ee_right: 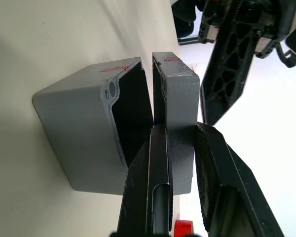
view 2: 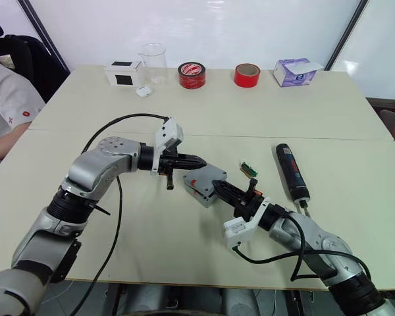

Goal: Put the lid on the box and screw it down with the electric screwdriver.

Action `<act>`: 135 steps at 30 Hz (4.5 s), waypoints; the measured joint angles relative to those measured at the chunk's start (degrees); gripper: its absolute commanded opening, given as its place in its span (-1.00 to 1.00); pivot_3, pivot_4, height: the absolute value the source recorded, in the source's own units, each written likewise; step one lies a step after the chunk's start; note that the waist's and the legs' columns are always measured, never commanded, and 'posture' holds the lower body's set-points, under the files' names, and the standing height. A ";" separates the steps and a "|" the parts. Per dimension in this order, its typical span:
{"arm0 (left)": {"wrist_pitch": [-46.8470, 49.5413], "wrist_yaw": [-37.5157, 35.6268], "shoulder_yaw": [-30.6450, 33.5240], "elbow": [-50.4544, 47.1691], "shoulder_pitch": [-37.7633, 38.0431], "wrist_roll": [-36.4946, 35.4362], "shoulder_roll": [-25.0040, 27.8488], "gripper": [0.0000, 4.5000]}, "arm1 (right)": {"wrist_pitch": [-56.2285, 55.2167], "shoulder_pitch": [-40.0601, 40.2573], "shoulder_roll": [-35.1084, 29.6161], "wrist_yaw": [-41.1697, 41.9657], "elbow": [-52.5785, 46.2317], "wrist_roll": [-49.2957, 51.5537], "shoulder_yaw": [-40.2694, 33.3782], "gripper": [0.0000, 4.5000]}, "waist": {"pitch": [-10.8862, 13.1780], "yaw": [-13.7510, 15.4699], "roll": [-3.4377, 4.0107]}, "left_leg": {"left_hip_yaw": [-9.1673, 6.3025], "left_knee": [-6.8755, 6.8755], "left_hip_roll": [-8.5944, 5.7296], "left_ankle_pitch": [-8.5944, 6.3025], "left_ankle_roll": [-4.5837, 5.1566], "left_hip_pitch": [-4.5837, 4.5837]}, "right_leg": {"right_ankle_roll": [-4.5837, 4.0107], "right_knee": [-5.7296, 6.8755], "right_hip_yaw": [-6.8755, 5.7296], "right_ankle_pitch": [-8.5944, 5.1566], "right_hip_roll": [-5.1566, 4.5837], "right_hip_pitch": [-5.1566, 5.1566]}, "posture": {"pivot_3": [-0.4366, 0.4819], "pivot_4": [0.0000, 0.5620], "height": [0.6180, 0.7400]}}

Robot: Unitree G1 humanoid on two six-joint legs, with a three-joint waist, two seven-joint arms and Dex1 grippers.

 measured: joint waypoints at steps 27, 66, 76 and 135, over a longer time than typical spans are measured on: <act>-5.26 -0.55 -6.70 1.07 0.69 10.30 -1.13 -1.00 | 1.12 0.16 0.49 3.51 2.84 2.16 0.37 -0.09 | -0.06 0.04 -0.02 | -0.02 -0.01 0.01 -0.35 0.59 1.13 | -0.18 -0.22 -0.03 -0.18 0.00 1.28 | -0.05 -0.47 1.00; 2.99 11.44 17.89 1.65 3.99 -1.10 -6.34 -1.00 | 38.71 8.32 4.70 27.08 -11.29 50.82 -9.36 -0.98 | -1.19 1.38 0.03 | -0.14 -0.15 0.20 -0.58 0.94 1.57 | -0.34 -0.74 -0.13 -0.33 -0.08 1.90 | -0.05 -0.47 1.00; -3.32 9.23 4.81 4.79 11.00 7.31 -3.48 -1.00 | 53.33 3.78 3.63 33.07 -11.83 54.15 -4.53 -0.98 | -1.12 1.33 0.06 | -0.13 -0.17 0.18 -0.58 0.93 1.37 | -0.36 -0.77 -0.13 -0.33 -0.11 1.70 | -0.05 -0.47 1.00; 9.86 1.25 14.47 -11.27 8.34 -8.60 6.86 -1.00 | 73.08 6.58 2.45 32.90 -22.83 63.02 -17.03 -0.98 | -0.94 1.11 0.11 | -0.21 -0.13 0.13 -0.55 0.89 0.74 | -0.35 -0.76 -0.21 -0.30 -0.12 1.14 | -0.05 -0.47 1.00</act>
